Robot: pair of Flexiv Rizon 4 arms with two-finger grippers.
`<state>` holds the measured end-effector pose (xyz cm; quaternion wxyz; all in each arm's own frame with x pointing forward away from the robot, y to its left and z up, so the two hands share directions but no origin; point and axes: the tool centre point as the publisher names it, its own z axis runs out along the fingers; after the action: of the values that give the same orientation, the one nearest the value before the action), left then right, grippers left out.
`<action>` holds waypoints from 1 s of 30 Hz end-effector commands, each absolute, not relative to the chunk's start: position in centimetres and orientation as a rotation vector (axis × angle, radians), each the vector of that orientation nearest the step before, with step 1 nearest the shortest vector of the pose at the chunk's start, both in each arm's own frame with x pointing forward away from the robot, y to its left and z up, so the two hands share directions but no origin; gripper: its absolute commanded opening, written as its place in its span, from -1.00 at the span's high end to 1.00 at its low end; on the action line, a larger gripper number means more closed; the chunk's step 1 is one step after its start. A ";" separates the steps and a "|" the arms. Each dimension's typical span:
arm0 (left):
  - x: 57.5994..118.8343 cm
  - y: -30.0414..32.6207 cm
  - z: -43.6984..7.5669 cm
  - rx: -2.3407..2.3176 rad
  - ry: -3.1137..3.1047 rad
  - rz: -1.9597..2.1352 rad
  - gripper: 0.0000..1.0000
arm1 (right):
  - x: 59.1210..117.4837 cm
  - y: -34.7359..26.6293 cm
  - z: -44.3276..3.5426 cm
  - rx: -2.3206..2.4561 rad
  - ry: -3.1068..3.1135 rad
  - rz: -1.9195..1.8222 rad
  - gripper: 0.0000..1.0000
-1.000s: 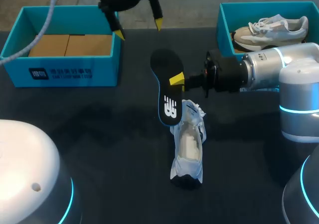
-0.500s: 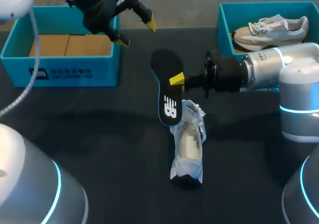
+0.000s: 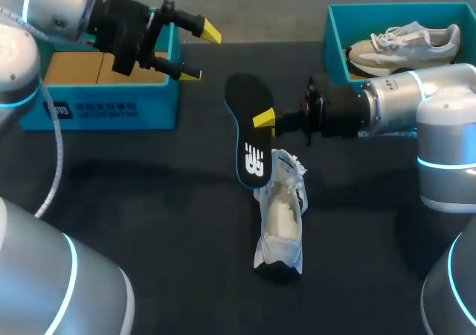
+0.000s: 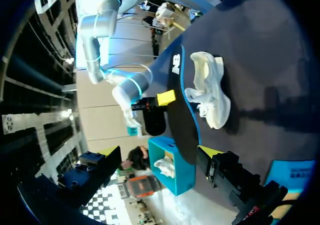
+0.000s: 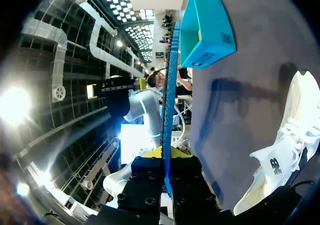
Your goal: Take the shoe out of the shoebox, open the shoe tongue, remove and reinsert the insole, then place the shoe into the shoebox
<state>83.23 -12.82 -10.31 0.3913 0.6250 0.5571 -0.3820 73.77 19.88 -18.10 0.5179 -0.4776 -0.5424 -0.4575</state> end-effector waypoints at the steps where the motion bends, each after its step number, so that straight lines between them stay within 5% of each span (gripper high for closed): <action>1: 83.0 -12.8 -10.7 1.483 1.315 -1.057 -1.00 | 73.7 20.0 -18.1 -1.148 -1.302 -1.098 1.00; 30: 81.2 -14.6 -17.2 1.242 1.204 -1.104 -1.00 | 73.7 20.0 -18.1 -1.148 -1.302 -1.098 1.00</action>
<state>80.52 -12.86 -16.46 0.5033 0.5272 0.5162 -0.4498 73.76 19.87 -18.08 0.5179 -0.4778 -0.5426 -0.4573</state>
